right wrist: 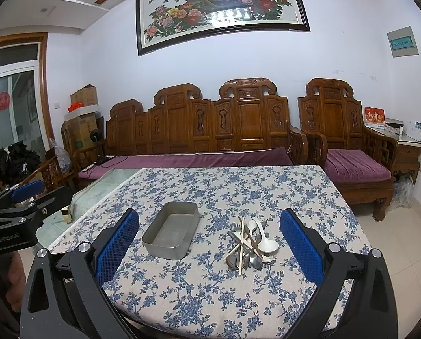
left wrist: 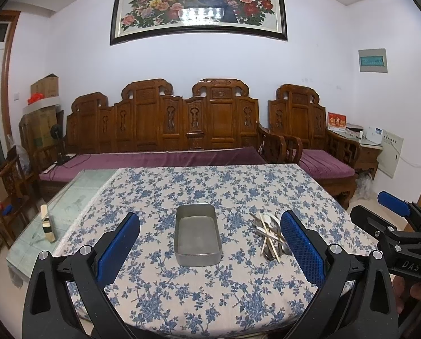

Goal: Organize utensils

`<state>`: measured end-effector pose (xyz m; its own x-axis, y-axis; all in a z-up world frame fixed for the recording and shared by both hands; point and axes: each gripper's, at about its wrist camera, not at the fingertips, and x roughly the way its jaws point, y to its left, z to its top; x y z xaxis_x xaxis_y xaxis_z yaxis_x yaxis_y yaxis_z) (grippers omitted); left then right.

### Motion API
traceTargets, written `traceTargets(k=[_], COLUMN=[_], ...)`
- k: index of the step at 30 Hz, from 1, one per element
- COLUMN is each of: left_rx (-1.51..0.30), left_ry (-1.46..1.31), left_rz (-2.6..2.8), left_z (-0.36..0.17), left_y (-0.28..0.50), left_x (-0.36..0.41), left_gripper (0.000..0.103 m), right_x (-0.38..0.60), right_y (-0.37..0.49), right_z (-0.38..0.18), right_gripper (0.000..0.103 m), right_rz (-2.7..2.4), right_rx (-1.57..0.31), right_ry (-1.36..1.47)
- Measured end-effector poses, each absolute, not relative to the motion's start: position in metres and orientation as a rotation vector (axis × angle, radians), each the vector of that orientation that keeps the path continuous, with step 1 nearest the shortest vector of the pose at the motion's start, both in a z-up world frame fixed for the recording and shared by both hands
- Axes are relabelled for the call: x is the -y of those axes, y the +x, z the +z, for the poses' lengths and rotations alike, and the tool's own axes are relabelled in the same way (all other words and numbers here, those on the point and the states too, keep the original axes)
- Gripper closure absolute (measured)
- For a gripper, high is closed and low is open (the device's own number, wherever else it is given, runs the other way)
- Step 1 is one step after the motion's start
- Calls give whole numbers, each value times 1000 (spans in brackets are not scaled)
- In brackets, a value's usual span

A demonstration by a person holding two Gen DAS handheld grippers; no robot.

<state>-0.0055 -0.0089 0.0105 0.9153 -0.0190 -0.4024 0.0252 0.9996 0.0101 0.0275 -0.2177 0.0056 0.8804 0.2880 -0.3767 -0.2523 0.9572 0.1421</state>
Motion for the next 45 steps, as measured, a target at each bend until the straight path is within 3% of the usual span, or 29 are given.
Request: traceTargets(k=[31, 36, 45], left_rx=[-490, -550, -644], left_ry=[14, 19, 25], left_rz=[-26, -40, -91], left_z=[-18, -37, -68], left_y=[18, 35, 65], left_x=[5, 6, 12], left_gripper=[6, 6, 6], right_x=[223, 224, 228], right_y=[38, 52, 86], right_z=[-17, -29, -48], right_gripper=[3, 13, 22], right_rz=[298, 314, 344], right_rx=[-431, -464, -516], right_ry=[91, 77, 33])
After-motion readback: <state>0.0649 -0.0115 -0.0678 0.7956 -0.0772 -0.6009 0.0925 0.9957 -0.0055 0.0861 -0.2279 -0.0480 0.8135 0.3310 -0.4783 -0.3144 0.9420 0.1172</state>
